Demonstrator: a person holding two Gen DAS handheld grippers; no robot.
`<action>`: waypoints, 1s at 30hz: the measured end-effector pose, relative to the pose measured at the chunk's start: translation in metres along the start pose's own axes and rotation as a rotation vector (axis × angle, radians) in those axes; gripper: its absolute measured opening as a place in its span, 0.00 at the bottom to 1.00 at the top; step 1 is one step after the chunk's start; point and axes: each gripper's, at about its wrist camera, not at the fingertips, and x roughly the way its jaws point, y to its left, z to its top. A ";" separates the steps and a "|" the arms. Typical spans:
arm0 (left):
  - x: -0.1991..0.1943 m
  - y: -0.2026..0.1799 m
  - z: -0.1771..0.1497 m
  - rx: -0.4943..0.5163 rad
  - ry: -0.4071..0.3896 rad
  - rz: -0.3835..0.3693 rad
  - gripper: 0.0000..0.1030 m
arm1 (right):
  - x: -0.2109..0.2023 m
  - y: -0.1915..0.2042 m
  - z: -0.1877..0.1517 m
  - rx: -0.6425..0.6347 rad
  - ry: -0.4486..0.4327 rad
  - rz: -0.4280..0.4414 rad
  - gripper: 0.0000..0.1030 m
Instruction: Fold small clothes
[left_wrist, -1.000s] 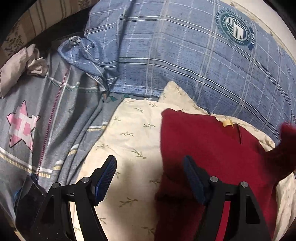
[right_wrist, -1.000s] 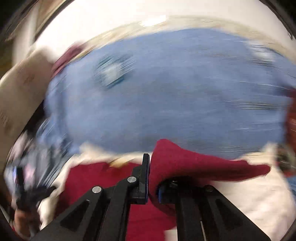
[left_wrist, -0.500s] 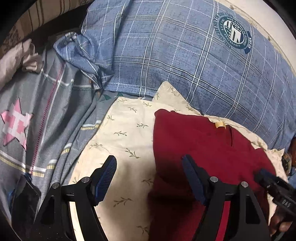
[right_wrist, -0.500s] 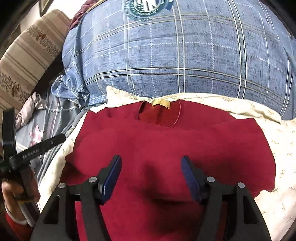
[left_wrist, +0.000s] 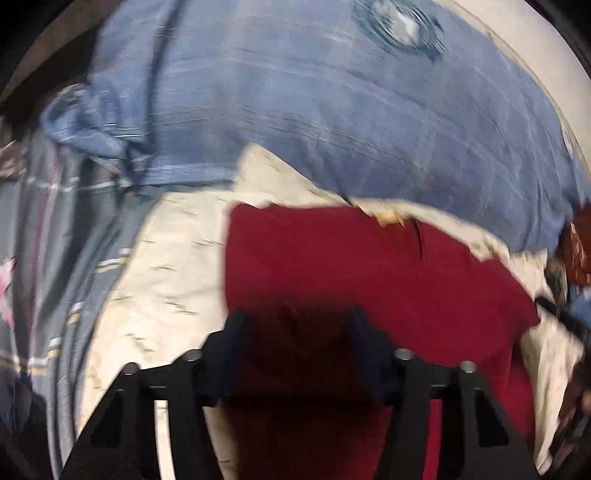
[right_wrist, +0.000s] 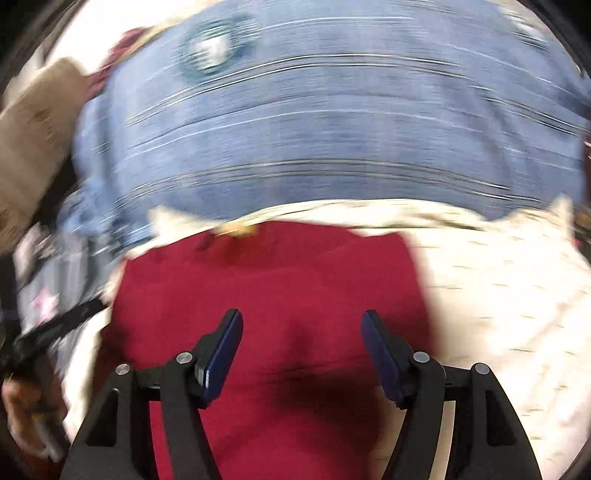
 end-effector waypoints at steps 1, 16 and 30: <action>0.008 -0.005 -0.001 0.025 0.028 -0.004 0.48 | 0.000 -0.013 0.002 0.023 -0.015 -0.049 0.67; 0.016 0.009 0.036 0.030 -0.037 -0.061 0.12 | 0.035 -0.067 0.019 0.140 0.029 0.031 0.15; 0.035 0.007 0.007 0.005 0.068 0.012 0.16 | 0.080 -0.071 0.027 0.145 0.159 -0.002 0.47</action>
